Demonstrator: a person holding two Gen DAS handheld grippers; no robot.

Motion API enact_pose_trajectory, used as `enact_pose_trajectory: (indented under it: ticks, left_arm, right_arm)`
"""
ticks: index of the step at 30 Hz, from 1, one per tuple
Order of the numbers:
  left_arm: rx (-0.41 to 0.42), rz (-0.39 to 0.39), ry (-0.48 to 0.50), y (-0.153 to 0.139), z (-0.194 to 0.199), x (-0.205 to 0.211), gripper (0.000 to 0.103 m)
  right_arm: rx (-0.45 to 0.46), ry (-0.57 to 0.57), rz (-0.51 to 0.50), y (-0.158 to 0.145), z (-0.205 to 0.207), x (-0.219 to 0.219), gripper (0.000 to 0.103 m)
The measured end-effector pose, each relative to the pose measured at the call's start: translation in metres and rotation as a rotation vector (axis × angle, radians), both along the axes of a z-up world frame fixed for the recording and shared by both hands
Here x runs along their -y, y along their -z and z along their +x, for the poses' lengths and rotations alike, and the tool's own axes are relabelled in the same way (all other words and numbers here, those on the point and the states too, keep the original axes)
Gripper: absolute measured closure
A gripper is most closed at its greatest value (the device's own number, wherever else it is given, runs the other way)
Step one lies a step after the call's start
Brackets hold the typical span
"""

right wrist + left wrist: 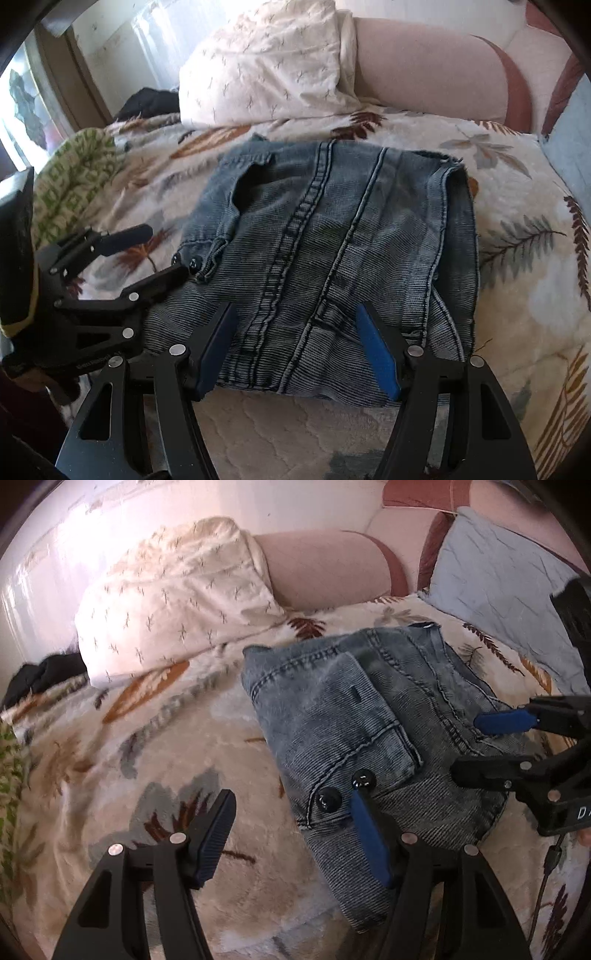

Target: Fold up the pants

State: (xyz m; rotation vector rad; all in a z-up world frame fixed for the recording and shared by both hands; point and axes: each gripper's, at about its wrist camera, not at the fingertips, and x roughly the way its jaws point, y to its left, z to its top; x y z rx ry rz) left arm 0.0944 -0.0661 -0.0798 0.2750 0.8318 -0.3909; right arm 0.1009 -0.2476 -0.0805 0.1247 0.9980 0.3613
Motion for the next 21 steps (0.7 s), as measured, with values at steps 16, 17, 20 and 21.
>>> enact_pose_trajectory:
  ticks: [16, 17, 20, 21]
  left_arm:
    - [-0.032, -0.302, -0.079, -0.025, 0.026, -0.041, 0.029]
    - [-0.061, -0.346, -0.093, -0.022, 0.031, -0.046, 0.029]
    - [-0.137, -0.419, -0.108, -0.012, 0.043, -0.051, 0.029]
    - [-0.157, -0.426, -0.102, -0.009, 0.045, -0.05, 0.029]
  right_arm:
    - [0.034, 0.095, 0.185, -0.022, 0.006, 0.055, 0.027]
    - [0.035, 0.124, 0.203, -0.023, 0.007, 0.064, 0.026]
    - [0.007, 0.239, 0.275, -0.019, 0.015, 0.101, 0.026]
    - [-0.009, 0.263, 0.296, -0.016, 0.017, 0.11, 0.025]
